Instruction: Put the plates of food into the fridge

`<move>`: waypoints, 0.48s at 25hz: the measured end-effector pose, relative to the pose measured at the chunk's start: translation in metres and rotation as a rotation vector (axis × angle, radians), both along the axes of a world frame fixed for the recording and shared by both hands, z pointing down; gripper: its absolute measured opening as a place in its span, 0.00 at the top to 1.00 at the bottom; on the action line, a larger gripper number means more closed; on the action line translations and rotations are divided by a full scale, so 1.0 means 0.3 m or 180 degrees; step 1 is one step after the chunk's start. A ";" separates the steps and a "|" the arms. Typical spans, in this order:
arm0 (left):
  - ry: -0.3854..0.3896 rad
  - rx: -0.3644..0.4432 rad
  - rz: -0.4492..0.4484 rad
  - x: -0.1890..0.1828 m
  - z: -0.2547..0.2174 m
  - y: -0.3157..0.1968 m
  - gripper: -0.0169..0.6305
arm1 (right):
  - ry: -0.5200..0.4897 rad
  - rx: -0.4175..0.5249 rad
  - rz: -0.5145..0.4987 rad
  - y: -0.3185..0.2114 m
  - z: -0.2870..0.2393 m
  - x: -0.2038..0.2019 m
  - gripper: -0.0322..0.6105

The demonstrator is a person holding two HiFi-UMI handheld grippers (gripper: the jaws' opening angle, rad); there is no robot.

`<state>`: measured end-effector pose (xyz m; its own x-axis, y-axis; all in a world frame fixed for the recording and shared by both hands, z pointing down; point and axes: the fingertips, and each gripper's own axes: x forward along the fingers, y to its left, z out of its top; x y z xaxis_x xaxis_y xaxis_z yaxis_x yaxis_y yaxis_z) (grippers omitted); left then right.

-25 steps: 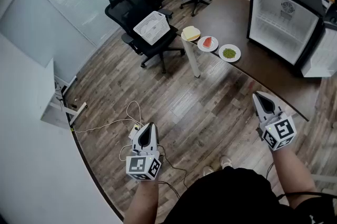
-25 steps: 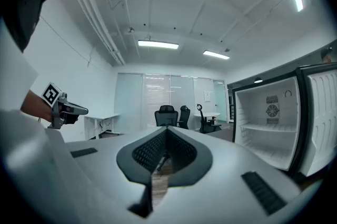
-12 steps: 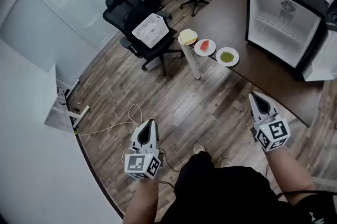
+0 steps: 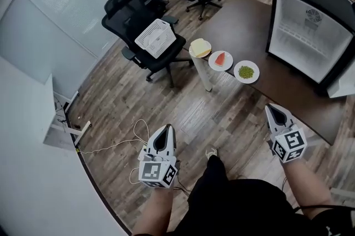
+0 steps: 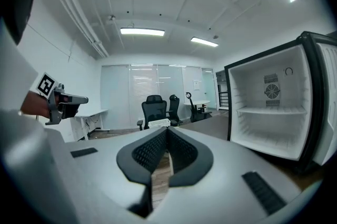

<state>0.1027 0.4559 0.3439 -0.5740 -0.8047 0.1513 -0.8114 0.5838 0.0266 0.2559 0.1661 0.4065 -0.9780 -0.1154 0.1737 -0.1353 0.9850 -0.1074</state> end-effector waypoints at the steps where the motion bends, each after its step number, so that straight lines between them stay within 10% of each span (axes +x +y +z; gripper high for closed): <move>1: 0.0023 -0.0002 0.0040 -0.034 0.013 -0.021 0.97 | 0.0014 -0.0043 0.0061 -0.015 0.013 -0.023 0.96; 12: -0.0016 0.0016 0.0545 -0.515 0.014 -0.240 0.97 | 0.0317 -0.0247 0.0650 -0.139 0.115 -0.345 0.96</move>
